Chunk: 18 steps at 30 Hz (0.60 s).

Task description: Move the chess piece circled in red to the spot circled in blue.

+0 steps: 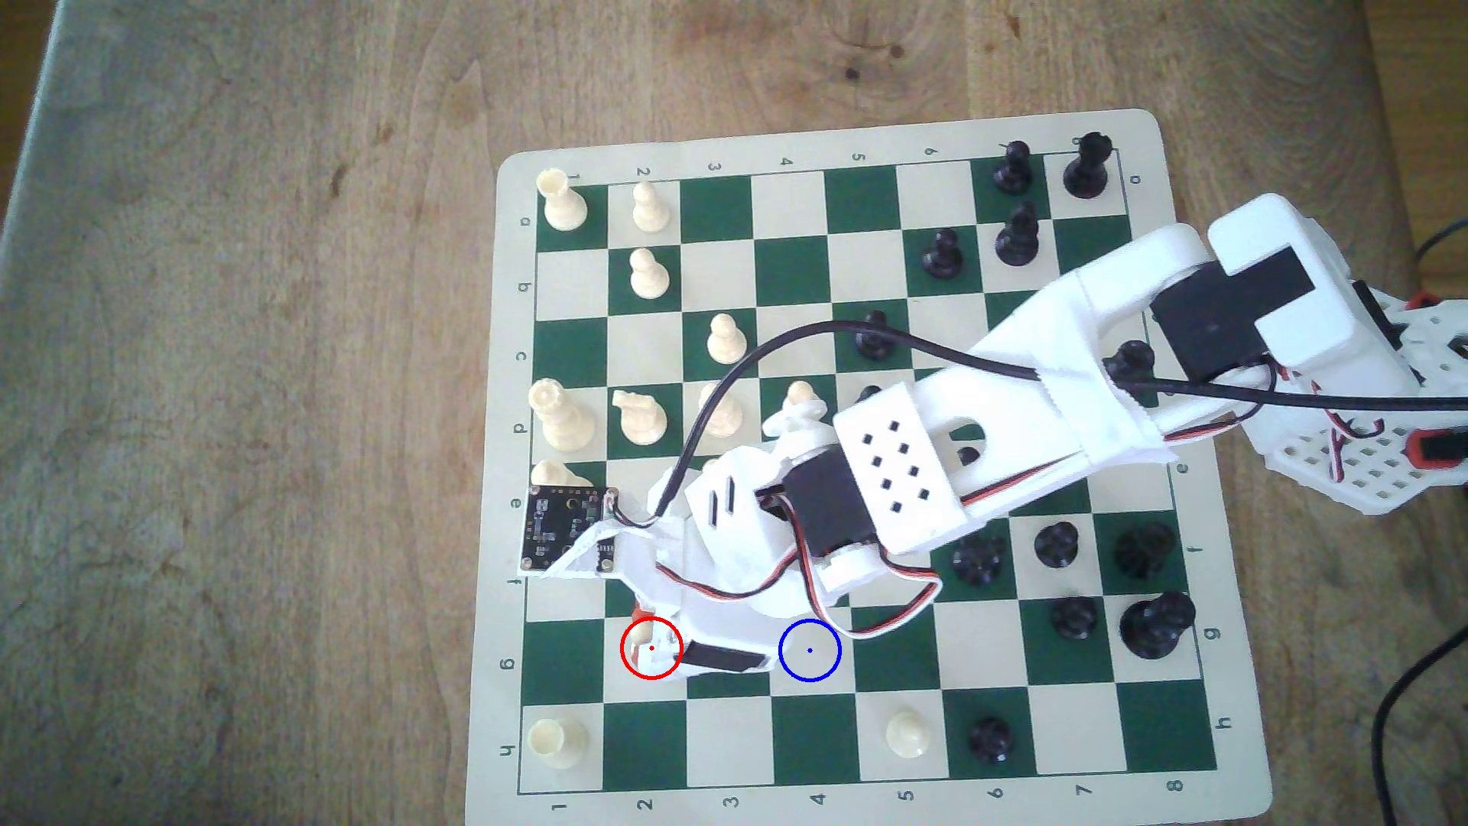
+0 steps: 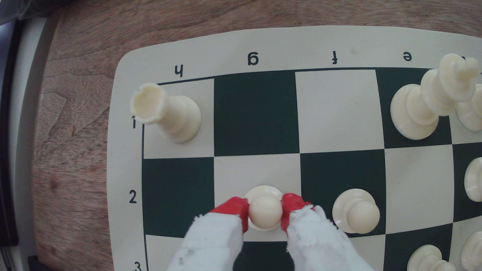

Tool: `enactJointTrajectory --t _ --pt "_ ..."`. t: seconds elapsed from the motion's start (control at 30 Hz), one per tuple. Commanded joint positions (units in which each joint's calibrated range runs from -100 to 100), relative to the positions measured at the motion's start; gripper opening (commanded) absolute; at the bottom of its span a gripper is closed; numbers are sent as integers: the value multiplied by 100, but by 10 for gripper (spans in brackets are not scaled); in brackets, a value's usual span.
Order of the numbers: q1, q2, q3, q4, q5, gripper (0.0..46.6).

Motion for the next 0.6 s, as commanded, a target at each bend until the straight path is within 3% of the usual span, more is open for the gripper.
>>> enactJointTrajectory --t 0.0,0.3,0.57 --pt "-27 -293 -487 59 -24 3" --pt "4 -1252 -124 92 -29 3" --pt "-278 -2984 1762 -383 171 3"
